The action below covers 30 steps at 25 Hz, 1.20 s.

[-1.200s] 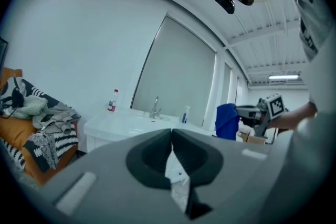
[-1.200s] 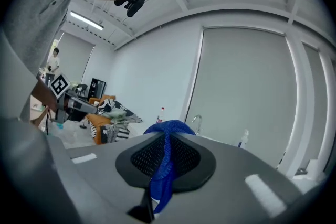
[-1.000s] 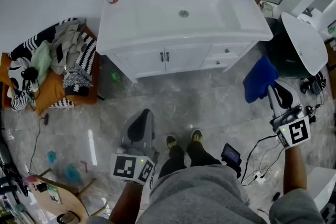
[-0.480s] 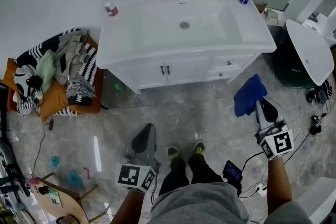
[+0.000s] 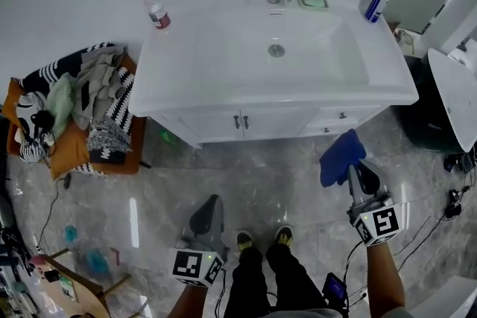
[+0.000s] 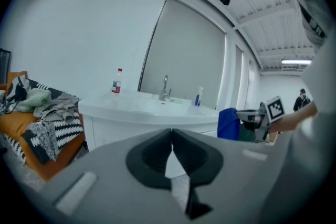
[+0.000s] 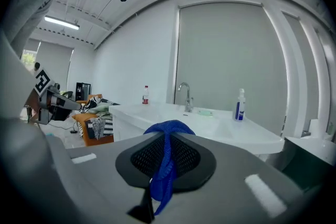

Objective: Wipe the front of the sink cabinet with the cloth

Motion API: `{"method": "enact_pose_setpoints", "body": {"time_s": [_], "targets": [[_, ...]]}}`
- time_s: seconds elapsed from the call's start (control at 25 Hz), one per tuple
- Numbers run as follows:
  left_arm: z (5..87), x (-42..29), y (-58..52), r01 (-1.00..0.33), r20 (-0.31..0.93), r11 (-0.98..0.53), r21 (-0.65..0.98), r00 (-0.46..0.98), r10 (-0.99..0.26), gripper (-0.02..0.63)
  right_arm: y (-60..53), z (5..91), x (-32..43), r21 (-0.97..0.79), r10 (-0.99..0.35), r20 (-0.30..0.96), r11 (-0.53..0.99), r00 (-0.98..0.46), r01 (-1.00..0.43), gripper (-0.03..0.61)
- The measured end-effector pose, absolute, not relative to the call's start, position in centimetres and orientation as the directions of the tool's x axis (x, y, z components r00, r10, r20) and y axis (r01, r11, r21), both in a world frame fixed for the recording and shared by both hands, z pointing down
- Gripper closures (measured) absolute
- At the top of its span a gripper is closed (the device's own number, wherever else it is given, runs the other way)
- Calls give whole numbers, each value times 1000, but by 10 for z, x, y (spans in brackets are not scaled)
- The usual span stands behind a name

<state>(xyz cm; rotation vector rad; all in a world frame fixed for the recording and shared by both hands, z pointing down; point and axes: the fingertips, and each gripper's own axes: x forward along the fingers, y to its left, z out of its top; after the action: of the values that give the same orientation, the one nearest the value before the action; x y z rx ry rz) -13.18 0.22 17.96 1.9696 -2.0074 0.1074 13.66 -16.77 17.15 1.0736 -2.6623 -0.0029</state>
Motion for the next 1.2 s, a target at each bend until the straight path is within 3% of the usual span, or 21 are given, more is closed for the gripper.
{"method": "enact_pose_setpoints", "body": {"time_s": [0.56,0.96,1.2], "targets": [[404,-167,-90,-981,229,101,165,-61,-971,601,-271,367,71,135,-690,160,724,-706,-677,551],[531,-209,-170,-955,165,273,118,-252,-953,601,-342,427,50,183,-770,-77,614,-634,-768,551],[578,-219,-205,-954,85,290,79,-284,-955,601,-349,435,41,166,-759,-230,586,-609,-793,549]]}}
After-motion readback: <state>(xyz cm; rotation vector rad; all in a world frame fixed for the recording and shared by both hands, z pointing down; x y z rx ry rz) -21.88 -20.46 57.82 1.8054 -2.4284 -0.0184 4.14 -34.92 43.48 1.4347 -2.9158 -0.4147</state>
